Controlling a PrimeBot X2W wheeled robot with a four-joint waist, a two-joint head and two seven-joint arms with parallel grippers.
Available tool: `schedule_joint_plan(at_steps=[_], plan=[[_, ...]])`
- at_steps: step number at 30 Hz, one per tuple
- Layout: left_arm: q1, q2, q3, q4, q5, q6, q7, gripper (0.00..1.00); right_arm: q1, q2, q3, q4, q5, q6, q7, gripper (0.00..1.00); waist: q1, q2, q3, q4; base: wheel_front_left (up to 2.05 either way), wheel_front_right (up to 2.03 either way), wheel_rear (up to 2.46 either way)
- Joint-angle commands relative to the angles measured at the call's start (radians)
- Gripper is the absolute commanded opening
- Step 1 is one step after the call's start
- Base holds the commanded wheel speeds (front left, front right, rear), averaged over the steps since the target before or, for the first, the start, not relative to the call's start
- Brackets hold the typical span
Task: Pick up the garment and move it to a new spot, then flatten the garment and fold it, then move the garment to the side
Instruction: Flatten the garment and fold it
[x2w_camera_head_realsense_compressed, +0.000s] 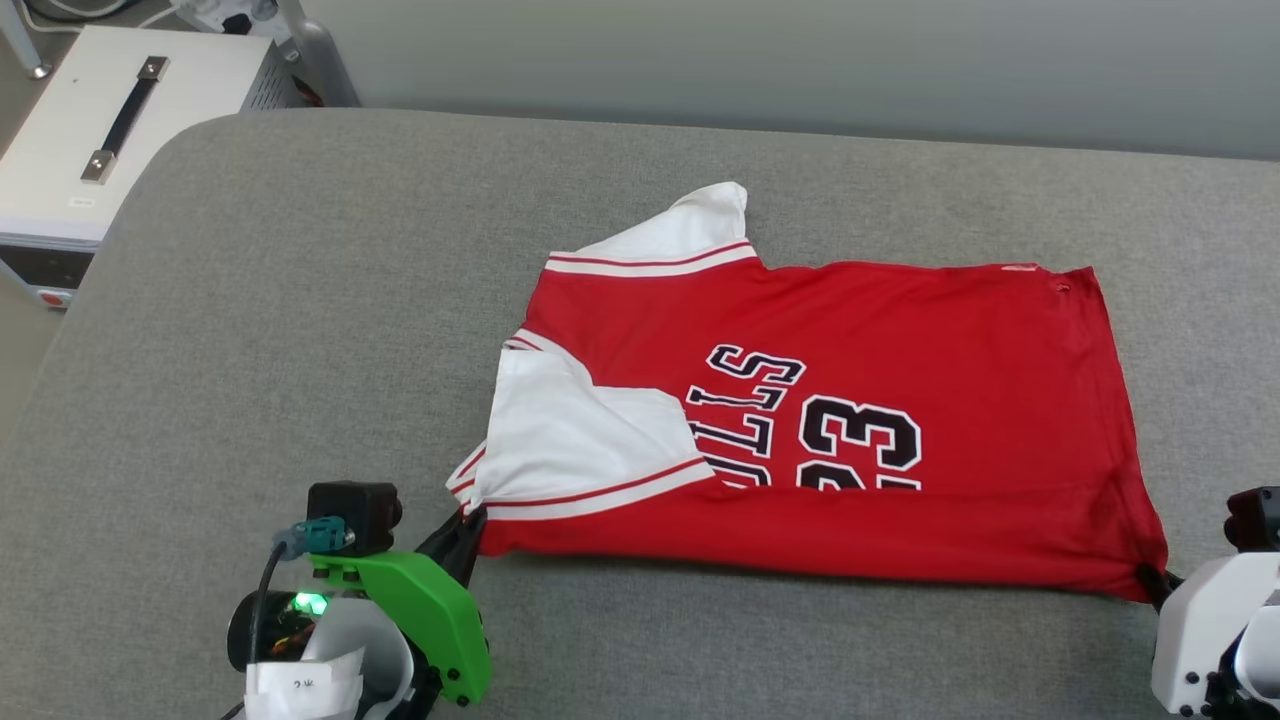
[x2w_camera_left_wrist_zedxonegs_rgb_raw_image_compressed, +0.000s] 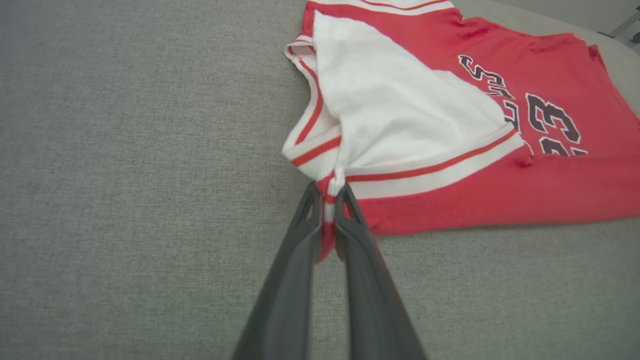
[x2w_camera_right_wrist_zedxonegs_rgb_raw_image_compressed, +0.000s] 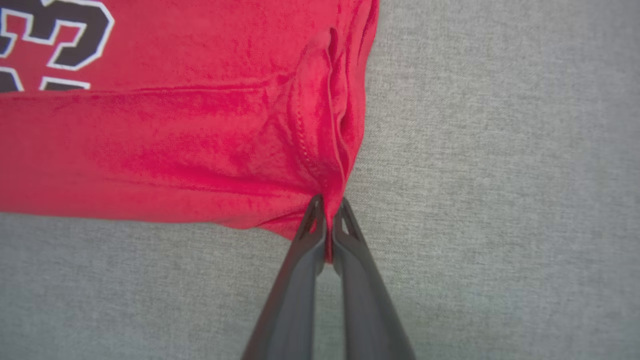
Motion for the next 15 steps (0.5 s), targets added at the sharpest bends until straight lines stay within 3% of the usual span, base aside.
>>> schedule_joint_plan(at_steps=[1,7,15], plan=[[0.006,0.002,0.01,-0.003,0.015,-0.004,-0.021,0.0,0.017,-0.01,-0.015,-0.016,0.0,-0.001,-0.01,0.0,0.0,0.0,-0.027,-0.003,0.0,0.0,0.0],[0.023,0.003,0.006,-0.01,0.021,-0.014,-0.056,0.0,0.081,0.001,-0.081,-0.105,-0.009,-0.001,-0.001,0.0,0.0,0.0,-0.066,-0.004,0.0,0.0,0.0],[0.098,-0.003,-0.058,0.0,-0.001,-0.03,-0.003,0.0,0.204,0.05,-0.153,-0.177,-0.028,-0.001,0.11,0.0,0.0,0.0,-0.104,0.0,0.0,0.0,0.0]])
